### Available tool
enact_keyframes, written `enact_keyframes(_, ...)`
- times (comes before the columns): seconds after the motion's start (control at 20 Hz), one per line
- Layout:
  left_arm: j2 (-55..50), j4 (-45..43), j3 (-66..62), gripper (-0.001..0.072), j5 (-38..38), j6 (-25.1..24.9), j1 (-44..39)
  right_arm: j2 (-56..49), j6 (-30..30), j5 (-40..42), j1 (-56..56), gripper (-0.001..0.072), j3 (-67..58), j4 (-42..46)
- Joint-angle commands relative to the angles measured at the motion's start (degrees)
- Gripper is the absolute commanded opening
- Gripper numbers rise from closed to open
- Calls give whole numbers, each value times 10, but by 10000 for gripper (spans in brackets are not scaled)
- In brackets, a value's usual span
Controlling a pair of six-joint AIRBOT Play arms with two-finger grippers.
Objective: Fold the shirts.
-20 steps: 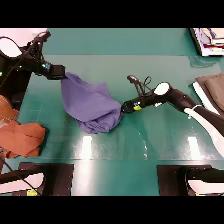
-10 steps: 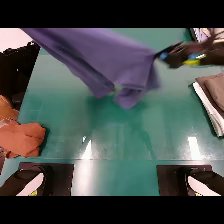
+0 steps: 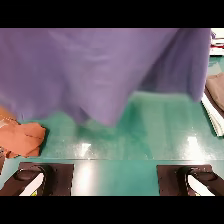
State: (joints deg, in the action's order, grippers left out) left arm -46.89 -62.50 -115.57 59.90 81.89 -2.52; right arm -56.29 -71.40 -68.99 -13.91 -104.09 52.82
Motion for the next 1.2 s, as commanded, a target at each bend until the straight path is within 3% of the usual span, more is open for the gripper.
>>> enact_keyframes(0.0, -42, -37, 33, 24, 17, -14, 1, -57, -59, -49, 3, 16, -49, 25)
enact_keyframes(0.15, -124, -77, 103, 25, 67, -13, 1, -152, -103, -108, 3, 16, -54, 49)
enact_keyframes(0.3, -228, -76, 184, 25, 90, -13, 1, -264, -103, -142, -8, 16, -54, 69)
enact_keyframes(0.65, -443, -76, 278, 26, 7, -29, 1, -478, -90, -56, -44, 16, -54, 111)
enact_keyframes(0.85, -467, -76, 278, 26, -62, -28, 1, -519, -90, -31, -49, 17, -54, 112)
enact_keyframes(1.15, -467, -76, 278, 25, -50, -28, 1, -518, -90, -16, -48, 36, -54, 113)
